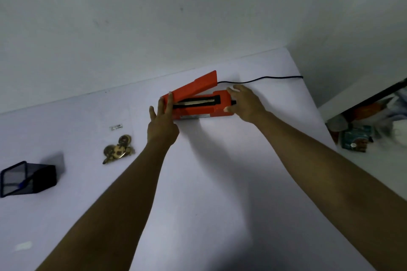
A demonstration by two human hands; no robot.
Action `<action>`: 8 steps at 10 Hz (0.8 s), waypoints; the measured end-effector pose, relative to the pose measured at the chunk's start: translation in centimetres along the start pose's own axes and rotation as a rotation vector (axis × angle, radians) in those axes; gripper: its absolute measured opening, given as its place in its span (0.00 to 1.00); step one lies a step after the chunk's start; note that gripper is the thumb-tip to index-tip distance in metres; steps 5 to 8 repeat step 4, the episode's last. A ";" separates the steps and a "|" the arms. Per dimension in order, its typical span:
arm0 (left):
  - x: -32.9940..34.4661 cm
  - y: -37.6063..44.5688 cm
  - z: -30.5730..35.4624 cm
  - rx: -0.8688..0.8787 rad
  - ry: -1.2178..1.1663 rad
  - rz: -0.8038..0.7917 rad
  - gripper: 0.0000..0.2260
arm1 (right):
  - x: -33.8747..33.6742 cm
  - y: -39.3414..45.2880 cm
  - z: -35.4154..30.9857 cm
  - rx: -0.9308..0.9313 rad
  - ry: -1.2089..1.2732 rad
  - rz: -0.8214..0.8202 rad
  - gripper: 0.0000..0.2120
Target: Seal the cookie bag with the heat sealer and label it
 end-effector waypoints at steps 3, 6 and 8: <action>-0.2 -0.9 0.3 0.019 0.040 0.049 0.41 | 1.3 -2.3 -1.3 -0.021 -0.181 0.183 0.34; 0.9 -2.5 -0.4 0.002 0.014 0.054 0.40 | 4.0 -5.3 -2.4 -0.006 -0.136 0.266 0.32; 0.9 -2.5 -0.4 0.002 0.014 0.054 0.40 | 4.0 -5.3 -2.4 -0.006 -0.136 0.266 0.32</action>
Point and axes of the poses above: each hand's wrist, its own y-axis towards the middle knuckle, its own x-axis out of the palm, z = x × y, the point moved 2 cm from there along y, towards the middle knuckle, and after that the axes turned 13 degrees about -x, right-handed, at the moved point
